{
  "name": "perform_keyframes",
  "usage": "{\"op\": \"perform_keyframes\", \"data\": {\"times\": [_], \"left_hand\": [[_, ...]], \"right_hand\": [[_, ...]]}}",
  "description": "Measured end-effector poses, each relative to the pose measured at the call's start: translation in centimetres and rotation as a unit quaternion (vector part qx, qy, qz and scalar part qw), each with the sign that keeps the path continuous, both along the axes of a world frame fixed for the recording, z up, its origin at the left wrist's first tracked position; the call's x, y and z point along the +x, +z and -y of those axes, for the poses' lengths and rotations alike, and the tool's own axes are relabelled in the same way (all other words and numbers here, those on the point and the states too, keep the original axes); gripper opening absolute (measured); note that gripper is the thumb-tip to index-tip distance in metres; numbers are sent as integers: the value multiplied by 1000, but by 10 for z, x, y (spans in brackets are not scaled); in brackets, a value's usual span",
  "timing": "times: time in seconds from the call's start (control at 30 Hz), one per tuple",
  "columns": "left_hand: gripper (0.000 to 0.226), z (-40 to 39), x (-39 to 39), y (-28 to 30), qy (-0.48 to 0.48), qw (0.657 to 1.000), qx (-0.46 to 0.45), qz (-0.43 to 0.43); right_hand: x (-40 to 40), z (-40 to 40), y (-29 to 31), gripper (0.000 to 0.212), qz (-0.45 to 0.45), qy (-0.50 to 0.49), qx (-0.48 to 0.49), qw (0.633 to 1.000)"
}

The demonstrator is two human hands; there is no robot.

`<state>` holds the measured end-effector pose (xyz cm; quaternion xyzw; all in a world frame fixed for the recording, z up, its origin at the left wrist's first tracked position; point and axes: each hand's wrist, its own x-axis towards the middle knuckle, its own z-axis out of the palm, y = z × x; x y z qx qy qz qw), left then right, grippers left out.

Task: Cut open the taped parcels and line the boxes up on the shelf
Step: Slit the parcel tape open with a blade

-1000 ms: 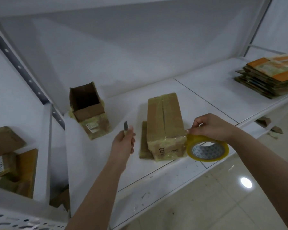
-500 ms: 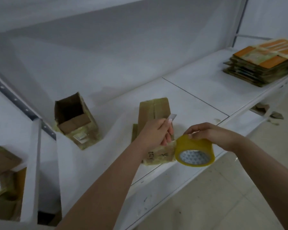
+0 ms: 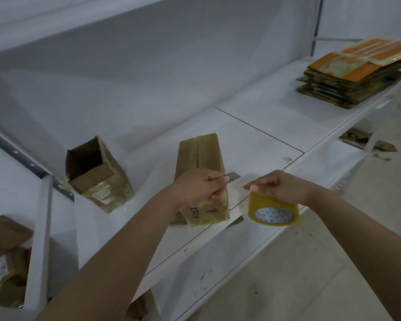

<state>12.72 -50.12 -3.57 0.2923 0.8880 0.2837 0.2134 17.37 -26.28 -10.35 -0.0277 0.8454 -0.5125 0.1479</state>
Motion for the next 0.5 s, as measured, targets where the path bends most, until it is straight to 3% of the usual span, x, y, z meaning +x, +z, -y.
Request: {"op": "perform_keyframes", "data": {"times": [0.17, 0.33, 0.43, 0.5], "left_hand": [[42, -25, 9, 22, -70, 965, -231, -102], [27, -57, 18, 17, -44, 913, -366, -176], [27, -62, 23, 15, -47, 897, -386, -212], [37, -53, 17, 19, -58, 933, -321, -150]], "right_hand": [[4, -2, 12, 19, -4, -35, 32, 999], [10, 7, 24, 20, -48, -60, 146, 986], [14, 7, 21, 21, -33, -80, 125, 988], [17, 2, 17, 22, -17, -97, 105, 990]]}}
